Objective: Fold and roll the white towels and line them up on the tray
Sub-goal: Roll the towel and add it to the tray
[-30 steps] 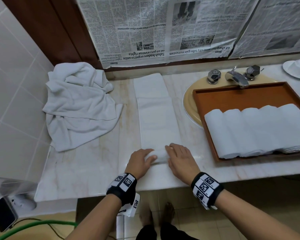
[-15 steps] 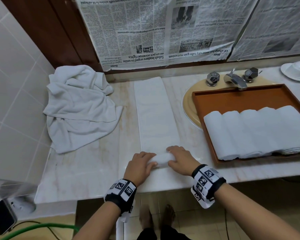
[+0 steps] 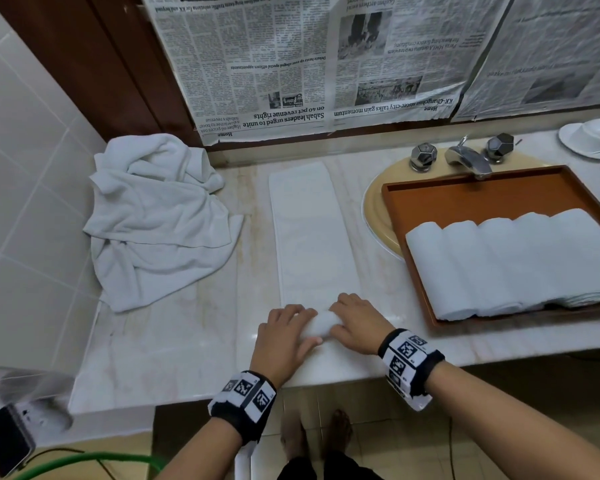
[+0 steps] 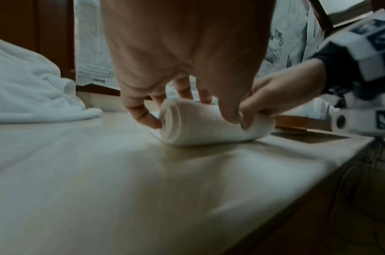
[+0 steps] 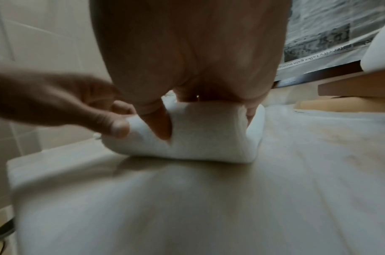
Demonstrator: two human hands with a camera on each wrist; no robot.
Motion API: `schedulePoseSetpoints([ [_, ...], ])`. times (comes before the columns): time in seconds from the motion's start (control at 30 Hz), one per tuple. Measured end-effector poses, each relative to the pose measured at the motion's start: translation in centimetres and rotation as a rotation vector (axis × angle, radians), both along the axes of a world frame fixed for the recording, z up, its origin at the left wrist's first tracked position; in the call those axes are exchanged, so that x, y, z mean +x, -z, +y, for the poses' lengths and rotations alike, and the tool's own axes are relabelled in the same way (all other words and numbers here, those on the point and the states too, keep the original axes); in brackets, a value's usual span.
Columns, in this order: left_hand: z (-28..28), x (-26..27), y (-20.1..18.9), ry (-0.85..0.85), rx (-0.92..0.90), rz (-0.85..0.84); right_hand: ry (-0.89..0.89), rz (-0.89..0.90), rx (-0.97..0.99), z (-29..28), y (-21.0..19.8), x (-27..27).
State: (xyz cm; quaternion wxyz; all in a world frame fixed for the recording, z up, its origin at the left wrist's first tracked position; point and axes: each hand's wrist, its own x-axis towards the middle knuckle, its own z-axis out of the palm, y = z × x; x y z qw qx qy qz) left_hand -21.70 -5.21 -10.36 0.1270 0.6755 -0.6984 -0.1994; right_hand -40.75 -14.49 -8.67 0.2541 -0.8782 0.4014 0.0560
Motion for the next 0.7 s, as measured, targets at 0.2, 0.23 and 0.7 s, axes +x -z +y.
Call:
schedulePoseSetpoints([
  [0.2,-0.6,0.6,1.0,-0.053,0.098,0.153,-0.009,-0.077,-0.232,1.5,0.4,-1.1],
  [0.23,-0.9,0.6,0.8,-0.063,0.128,0.181,-0.028,-0.061,-0.309,2.2,0.8,-1.2],
  [0.7,-0.4,0.5,1.0,-0.097,0.031,0.130,0.101,-0.074,0.056,-0.1,0.1,-0.3],
])
